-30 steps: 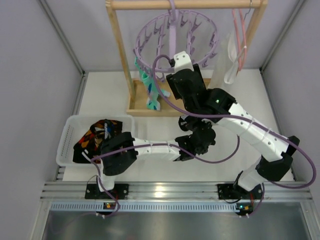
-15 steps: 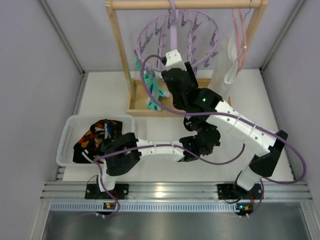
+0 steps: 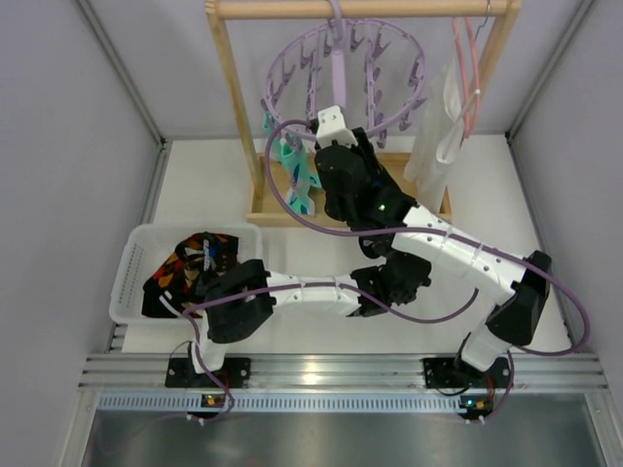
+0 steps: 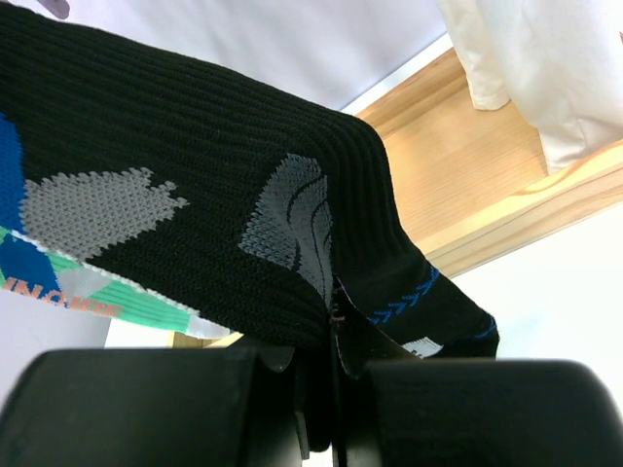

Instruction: Remove the socks clipped to the hanger

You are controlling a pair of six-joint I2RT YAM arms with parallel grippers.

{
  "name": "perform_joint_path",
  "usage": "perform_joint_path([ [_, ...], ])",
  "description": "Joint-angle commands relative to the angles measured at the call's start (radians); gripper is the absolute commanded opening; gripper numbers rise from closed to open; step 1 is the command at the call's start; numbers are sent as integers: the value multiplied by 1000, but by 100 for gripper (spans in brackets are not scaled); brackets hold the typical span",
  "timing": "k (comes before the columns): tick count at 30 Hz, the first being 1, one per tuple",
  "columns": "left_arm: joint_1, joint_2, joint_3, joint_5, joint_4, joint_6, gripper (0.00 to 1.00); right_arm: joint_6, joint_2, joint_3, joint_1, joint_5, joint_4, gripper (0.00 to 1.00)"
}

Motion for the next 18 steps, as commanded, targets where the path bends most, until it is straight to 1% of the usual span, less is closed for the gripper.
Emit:
perform_joint_path([
  [1,-8,-21,34,-7,30,7,0,-62,-28,-15,-2,56,129,44],
  [3,-8,-25,27,-7,30,3,0,-74,-25,-9,-4,59,137,40],
  [4,-10,-23,25,-3,30,-2,0,-76,-22,-6,-4,60,137,33],
  [7,-8,-23,20,5,30,-10,0,-99,-15,-2,-4,69,154,19],
  [9,-10,-28,2,16,30,-27,0,-99,-15,-1,-4,69,154,13],
  [10,-7,-31,-4,23,30,-40,0,-97,-22,-2,-4,68,149,7],
  [11,-7,-34,-10,32,30,-46,0,-85,-25,-2,-3,66,143,6],
  [15,5,-60,-71,32,29,-99,0,-36,-54,-7,-3,36,89,5],
  [18,12,-132,-165,31,26,-154,0,35,-100,-15,-10,-42,22,5],
])
